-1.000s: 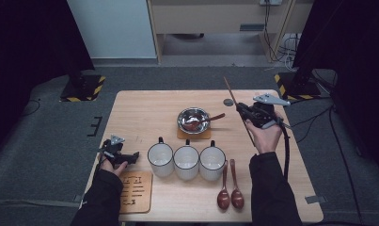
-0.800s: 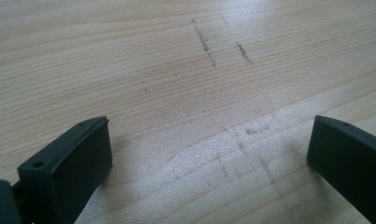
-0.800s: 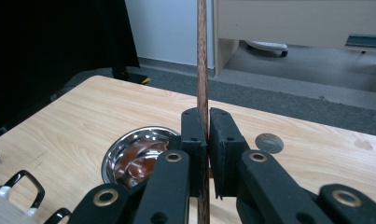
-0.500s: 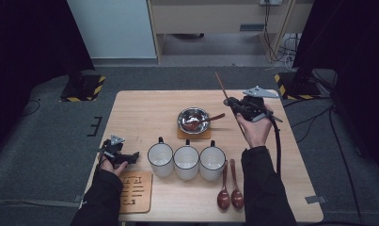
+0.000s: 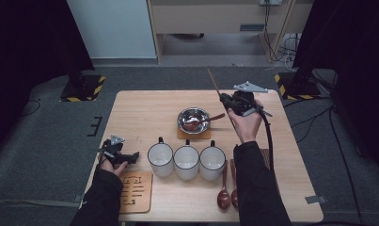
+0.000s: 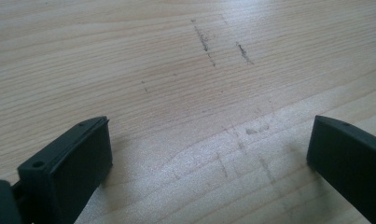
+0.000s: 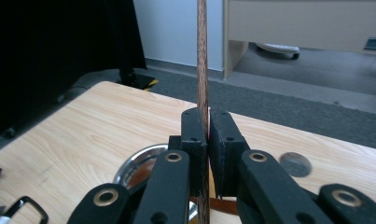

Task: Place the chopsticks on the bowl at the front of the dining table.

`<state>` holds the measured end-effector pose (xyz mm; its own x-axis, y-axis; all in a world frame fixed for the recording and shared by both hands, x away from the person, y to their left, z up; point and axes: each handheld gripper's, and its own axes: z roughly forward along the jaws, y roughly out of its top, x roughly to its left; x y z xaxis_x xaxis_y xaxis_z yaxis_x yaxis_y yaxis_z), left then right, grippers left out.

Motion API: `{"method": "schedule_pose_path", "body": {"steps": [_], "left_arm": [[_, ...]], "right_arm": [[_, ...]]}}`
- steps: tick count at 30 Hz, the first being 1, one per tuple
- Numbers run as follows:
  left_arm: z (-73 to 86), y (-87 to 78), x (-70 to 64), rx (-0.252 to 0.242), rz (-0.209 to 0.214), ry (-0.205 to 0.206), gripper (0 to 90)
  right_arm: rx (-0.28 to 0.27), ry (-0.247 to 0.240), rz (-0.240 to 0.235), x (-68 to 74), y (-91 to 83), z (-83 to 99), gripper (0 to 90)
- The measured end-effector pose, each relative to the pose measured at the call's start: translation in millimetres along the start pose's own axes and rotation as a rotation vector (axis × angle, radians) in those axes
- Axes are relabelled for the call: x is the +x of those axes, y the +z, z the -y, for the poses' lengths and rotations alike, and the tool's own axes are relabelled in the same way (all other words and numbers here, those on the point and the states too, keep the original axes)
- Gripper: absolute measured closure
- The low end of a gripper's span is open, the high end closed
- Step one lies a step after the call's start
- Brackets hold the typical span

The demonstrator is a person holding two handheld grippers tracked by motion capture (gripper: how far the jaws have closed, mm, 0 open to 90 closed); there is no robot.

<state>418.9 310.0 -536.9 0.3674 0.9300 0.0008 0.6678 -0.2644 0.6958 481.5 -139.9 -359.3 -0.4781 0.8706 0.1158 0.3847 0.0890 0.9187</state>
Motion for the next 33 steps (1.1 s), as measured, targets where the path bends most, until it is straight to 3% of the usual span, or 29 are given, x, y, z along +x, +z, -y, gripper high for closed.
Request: {"method": "schedule_pose_path", "body": {"steps": [15, 24, 33], "left_arm": [[0.0, 0.0, 0.0, 0.0, 0.0, 0.0, 0.0], [0.0, 0.0, 0.0, 0.0, 0.0, 0.0, 0.0], [0.0, 0.0, 0.0, -0.001, 0.001, -0.001, 0.0]], "right_arm": [[0.008, 0.016, -0.011, 8.0, 30.2, 2.3, 85.0], [0.018, 0.0, -0.002, 12.8, 46.5, -0.6, 85.0], [0.008, 0.026, -0.009, 17.0, 58.2, 1.2, 85.0]]}}
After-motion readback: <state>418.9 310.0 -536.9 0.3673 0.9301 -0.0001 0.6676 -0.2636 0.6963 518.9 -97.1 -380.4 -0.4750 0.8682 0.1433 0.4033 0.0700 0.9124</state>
